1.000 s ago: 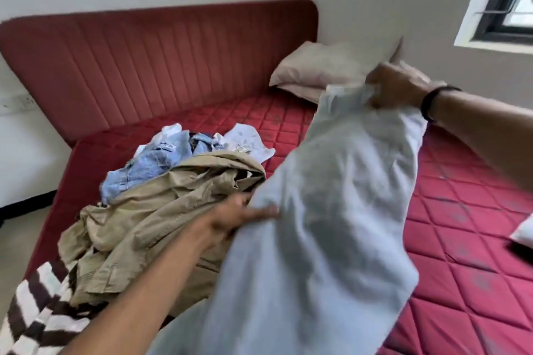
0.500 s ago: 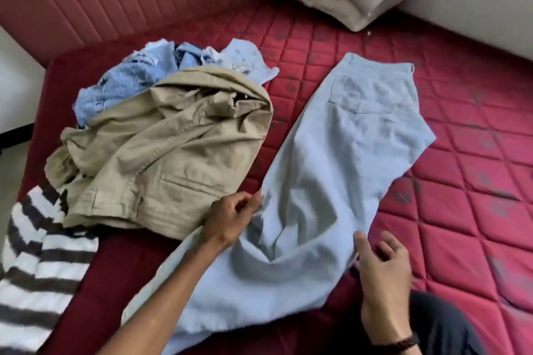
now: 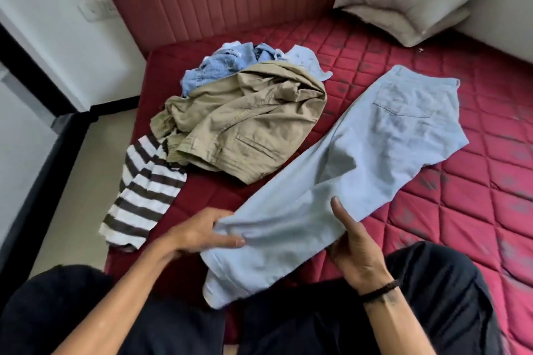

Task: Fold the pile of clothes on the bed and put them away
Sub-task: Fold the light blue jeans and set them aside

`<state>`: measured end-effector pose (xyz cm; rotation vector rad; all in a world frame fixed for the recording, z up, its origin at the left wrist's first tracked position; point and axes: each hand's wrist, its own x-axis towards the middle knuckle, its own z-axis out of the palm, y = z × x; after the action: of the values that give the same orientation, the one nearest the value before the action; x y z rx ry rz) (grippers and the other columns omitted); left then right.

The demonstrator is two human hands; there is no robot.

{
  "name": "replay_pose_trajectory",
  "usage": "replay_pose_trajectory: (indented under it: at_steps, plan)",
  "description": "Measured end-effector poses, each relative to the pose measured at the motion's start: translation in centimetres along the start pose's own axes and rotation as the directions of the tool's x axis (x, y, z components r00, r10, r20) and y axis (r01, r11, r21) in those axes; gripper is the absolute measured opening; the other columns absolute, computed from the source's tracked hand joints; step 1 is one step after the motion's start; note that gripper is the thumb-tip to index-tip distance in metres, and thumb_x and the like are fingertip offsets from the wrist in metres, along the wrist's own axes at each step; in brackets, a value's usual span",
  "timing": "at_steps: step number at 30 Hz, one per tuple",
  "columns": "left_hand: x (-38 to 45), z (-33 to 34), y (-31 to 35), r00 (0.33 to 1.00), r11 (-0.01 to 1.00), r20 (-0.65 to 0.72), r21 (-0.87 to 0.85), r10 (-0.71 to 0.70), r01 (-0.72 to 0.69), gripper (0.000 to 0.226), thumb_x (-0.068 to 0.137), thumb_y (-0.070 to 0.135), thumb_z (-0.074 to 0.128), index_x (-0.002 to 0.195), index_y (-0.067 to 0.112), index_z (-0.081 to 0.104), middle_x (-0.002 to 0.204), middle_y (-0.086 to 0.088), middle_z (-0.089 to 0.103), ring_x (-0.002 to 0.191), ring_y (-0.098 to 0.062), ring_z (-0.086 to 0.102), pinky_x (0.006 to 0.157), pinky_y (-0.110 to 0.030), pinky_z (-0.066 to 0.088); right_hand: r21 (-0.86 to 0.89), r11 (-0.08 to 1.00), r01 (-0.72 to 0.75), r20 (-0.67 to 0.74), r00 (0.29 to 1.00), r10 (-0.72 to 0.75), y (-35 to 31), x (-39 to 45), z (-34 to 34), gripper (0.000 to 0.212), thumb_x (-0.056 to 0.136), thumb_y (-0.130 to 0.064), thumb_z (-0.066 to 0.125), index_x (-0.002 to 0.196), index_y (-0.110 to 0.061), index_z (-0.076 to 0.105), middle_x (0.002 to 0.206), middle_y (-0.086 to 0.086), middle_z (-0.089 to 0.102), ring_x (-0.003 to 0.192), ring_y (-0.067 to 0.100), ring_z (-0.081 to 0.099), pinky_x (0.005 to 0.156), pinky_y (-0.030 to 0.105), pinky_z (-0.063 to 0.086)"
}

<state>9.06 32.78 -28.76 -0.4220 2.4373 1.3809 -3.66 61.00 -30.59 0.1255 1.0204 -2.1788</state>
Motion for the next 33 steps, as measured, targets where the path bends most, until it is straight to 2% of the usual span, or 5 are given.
replay_pose_trajectory:
  at_steps: [8,16,24,29,33]
  plan:
    - [-7.5,-5.1,-3.4,0.912,0.912,0.034,0.006,-0.409,0.409,0.042,0.067,0.053,0.091,0.088,0.018,0.079,0.090,0.005,0.078,0.080,-0.006,0.069,0.070,-0.021,0.053,-0.257,0.956,-0.138,-0.087,0.989,0.119,4.5,1.4,1.3,0.043,0.076,-0.026,0.085,0.111,-0.014,0.062,0.106,0.009,0.071,0.093,0.028,0.075,0.074,0.032,0.063]
    - [-5.6,-1.2,-6.4,0.891,0.899,-0.374,-0.431,-0.259,0.080,0.036,0.074,0.036,0.090,0.099,0.013,0.077,0.097,0.005,0.080,0.097,-0.012,0.074,0.087,-0.024,0.054,-0.436,0.887,-0.153,-0.186,0.980,0.078,6.4,2.4,0.0,0.018,0.089,-0.014,0.078,0.099,-0.007,0.064,0.074,0.005,0.058,0.056,0.010,0.052,0.053,0.021,0.051]
    - [-4.8,-0.5,-6.1,0.974,0.834,0.035,-0.510,-0.226,0.211,0.045,0.084,0.023,0.085,0.124,0.008,0.072,0.122,-0.006,0.075,0.118,-0.019,0.070,0.112,-0.040,0.048,-0.599,0.794,0.102,-0.315,0.882,-0.350,8.8,2.0,0.0,0.008,0.088,-0.011,0.079,0.082,-0.008,0.075,0.076,0.009,0.070,0.072,0.019,0.058,0.067,0.030,0.047]
    - [-7.3,-3.5,-5.6,0.979,0.717,-0.192,-0.691,-0.061,-0.091,0.037,0.080,0.002,0.082,0.116,0.000,0.075,0.122,-0.021,0.073,0.114,-0.032,0.070,0.100,-0.036,0.056,-0.057,0.994,0.098,-0.315,0.942,-0.111,6.3,3.2,2.2,0.015,0.094,-0.004,0.069,0.108,-0.008,0.069,0.109,0.006,0.077,0.092,0.018,0.075,0.083,0.028,0.062]
    - [-7.7,-5.6,-7.0,0.931,0.508,-0.309,-0.844,-0.193,-0.175,0.069,0.055,0.018,0.097,0.118,0.002,0.075,0.124,-0.019,0.072,0.118,-0.032,0.069,0.101,-0.039,0.056,-0.140,0.986,0.092,-0.251,0.960,-0.125,6.8,3.9,3.0,0.016,0.086,-0.010,0.077,0.098,-0.018,0.069,0.095,-0.002,0.072,0.080,0.009,0.066,0.069,0.024,0.056]
